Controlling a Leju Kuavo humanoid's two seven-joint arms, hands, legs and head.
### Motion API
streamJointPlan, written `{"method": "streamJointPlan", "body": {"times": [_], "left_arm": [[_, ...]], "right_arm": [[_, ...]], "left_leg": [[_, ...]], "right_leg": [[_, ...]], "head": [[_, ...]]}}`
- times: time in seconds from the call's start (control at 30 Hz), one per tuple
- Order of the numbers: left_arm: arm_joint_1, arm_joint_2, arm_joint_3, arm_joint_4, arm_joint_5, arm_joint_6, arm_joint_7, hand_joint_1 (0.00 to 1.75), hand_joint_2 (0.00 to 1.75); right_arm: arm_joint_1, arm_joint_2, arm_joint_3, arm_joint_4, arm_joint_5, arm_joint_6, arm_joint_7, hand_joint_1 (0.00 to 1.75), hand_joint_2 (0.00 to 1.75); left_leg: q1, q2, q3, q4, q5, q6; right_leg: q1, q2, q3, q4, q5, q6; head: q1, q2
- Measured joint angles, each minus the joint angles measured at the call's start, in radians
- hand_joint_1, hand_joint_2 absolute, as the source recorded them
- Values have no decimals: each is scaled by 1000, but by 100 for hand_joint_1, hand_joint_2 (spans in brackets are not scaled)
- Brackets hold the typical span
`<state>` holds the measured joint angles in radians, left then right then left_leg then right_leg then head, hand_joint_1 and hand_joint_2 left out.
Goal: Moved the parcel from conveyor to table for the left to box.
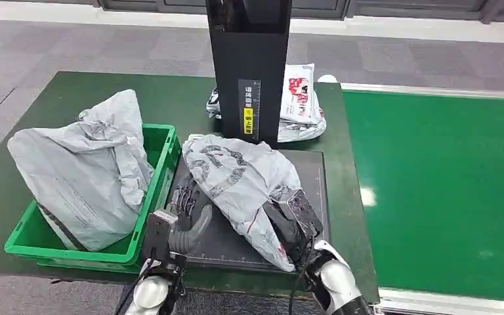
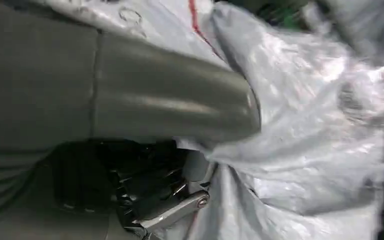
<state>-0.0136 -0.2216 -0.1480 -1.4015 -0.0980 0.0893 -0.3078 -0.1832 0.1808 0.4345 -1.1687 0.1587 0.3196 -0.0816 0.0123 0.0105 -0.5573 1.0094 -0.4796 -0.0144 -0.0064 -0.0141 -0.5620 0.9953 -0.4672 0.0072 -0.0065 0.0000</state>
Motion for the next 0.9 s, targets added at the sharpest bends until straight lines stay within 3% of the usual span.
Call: {"method": "streamJointPlan", "body": {"times": [0.4,0.43,0.5,0.53,0.9], "left_arm": [[5,12,0,-7,-18,6,11,0,0],[5,12,0,-7,-18,6,11,0,175],[7,13,0,-7,-19,6,11,0,175],[7,13,0,-7,-24,8,12,0,175],[14,23,-9,0,-226,38,69,0,175]], "right_arm": [[-24,1,1,153,19,-35,-27,0,0],[-26,1,1,158,19,-35,-27,0,0],[-27,1,1,162,19,-35,-27,0,0],[-27,1,1,163,19,-35,-27,0,175],[-5,-14,1,104,92,-92,-46,0,175]], "left_leg": [[0,0,0,0,0,0],[0,0,0,0,0,0],[0,0,0,0,0,0],[0,0,0,0,0,0],[0,0,1,0,0,0]], "right_leg": [[0,0,0,0,0,0],[0,0,0,0,0,0],[0,0,0,0,0,0],[0,0,0,0,0,0],[0,0,0,0,0,0]], "head": [[0,0],[0,0],[0,0],[0,0],[0,0]]}}
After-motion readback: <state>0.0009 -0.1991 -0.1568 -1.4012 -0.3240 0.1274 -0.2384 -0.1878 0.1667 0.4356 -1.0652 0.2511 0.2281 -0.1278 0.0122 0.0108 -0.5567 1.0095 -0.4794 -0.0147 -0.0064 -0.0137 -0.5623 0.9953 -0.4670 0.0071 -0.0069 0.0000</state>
